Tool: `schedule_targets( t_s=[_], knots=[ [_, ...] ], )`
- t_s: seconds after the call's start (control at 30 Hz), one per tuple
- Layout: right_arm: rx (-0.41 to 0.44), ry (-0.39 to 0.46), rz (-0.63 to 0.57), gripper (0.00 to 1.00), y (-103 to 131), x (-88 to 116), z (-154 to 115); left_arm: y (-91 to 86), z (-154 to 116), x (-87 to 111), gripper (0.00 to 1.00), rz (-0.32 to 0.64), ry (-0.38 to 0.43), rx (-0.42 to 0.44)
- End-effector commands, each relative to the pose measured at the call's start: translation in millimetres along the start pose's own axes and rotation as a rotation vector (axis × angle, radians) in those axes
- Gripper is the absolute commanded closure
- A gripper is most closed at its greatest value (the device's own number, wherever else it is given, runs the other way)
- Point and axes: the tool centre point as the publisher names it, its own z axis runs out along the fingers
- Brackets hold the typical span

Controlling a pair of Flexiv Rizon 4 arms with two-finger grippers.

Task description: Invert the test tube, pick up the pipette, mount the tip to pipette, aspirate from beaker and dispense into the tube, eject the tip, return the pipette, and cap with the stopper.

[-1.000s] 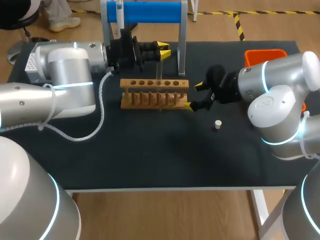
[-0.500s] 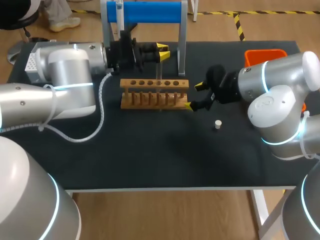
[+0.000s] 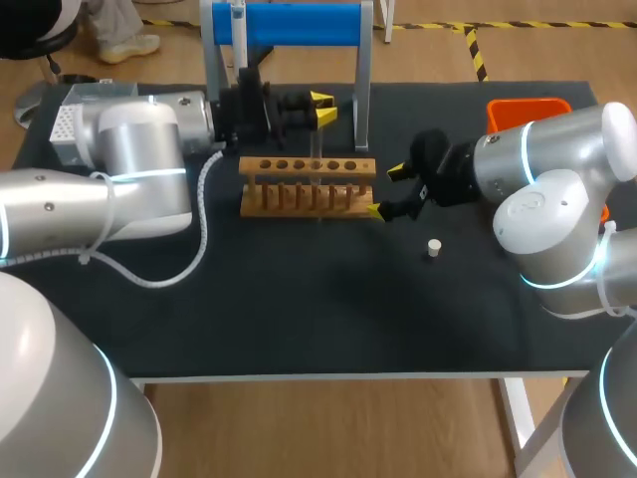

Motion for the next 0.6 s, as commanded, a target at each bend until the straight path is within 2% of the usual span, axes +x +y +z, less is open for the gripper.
schedule_targets(
  t_s=[0.03, 0.6],
  knots=[
    [-0.001, 0.002, 0.0, 0.0, -0.5, -0.3, -0.6, 5.5, 1.4, -2.1, 1.0, 0.004, -0.006, 0.013],
    [-0.001, 0.002, 0.0, 0.0, -0.5, -0.3, -0.6, 16.5, -0.2, -1.4, 1.0, 0.002, -0.033, 0.008]
  ],
)
